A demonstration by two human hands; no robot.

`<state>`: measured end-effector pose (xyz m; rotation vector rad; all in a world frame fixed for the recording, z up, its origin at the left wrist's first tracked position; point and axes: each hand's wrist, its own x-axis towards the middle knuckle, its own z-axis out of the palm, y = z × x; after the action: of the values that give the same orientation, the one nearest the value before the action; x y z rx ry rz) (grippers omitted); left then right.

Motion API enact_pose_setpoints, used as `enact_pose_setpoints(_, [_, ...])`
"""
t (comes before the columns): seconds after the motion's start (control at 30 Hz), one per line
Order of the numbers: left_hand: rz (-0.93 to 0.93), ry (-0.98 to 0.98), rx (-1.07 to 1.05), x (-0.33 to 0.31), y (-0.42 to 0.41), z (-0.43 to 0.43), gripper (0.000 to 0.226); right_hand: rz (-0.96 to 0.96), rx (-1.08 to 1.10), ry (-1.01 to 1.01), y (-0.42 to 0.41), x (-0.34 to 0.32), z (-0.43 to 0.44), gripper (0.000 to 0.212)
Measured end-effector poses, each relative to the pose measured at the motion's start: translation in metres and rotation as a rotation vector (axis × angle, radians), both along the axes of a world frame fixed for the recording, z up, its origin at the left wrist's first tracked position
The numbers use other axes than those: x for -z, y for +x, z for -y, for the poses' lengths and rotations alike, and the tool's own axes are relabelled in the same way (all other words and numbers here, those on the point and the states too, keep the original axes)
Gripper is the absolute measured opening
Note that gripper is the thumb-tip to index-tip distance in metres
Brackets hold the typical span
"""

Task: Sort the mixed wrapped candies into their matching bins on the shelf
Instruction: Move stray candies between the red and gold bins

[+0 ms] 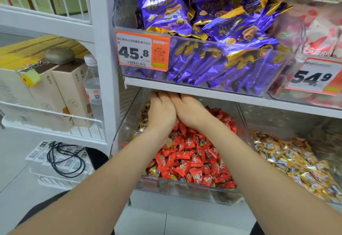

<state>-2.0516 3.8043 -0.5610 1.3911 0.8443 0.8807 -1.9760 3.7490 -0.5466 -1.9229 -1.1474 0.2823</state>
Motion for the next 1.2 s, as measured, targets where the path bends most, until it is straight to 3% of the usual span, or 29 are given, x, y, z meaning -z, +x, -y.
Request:
enact_pose_setpoints(0.1, [-0.190, 0.217, 0.204, 0.002, -0.014, 0.018, 0.035, 0.049, -0.033, -0.011, 0.002, 0.007, 0.043, 0.044])
enact_pose_setpoints(0.2, [-0.406, 0.492, 0.437, 0.019, -0.027, 0.021, 0.029, 0.307, -0.132, -0.159, 0.011, 0.013, 0.085, 0.040])
enact_pose_setpoints(0.3, [-0.590, 0.757, 0.604, 0.037, -0.040, 0.019, 0.053, 0.429, -0.219, -0.292, 0.013, 0.017, 0.112, 0.052])
enact_pose_setpoints(0.4, [-0.691, 0.863, 0.609, 0.045, -0.051, 0.019, 0.069, 0.479, -0.251, -0.370, 0.012, 0.028, 0.125, 0.059])
enact_pose_setpoints(0.5, [-0.782, 0.927, 0.601, 0.046, -0.056, 0.023, 0.070, 0.692, -0.165, -0.509, 0.016, 0.041, 0.131, 0.068])
enact_pose_setpoints(0.6, [-0.899, 0.981, 0.603, 0.040, -0.059, 0.028, 0.072, 0.758, -0.076, -0.652, 0.016, 0.041, 0.131, 0.083])
enact_pose_setpoints(0.77, [-0.922, 1.071, 0.522, 0.026, -0.064, 0.031, 0.060, 0.697, -0.147, -0.665, 0.009, 0.026, 0.130, 0.087])
enact_pose_setpoints(0.87, [-0.842, 1.052, 0.497, 0.012, -0.064, 0.028, 0.045, 0.546, -0.194, -0.475, 0.014, 0.008, 0.138, 0.058])
enact_pose_setpoints(0.97, [-0.808, 0.981, 0.551, 0.005, -0.065, 0.027, 0.048, 0.577, -0.161, -0.328, 0.025, 0.006, 0.146, 0.036])
enact_pose_setpoints(1.13, [-0.782, 1.084, 0.527, 0.000, -0.060, 0.034, 0.052, 0.608, -0.188, -0.315, 0.029, 0.012, 0.136, 0.077])
enact_pose_setpoints(1.2, [-0.763, 1.177, 0.571, 0.001, -0.055, 0.038, 0.055, 0.648, -0.169, -0.376, 0.028, 0.021, 0.130, 0.079])
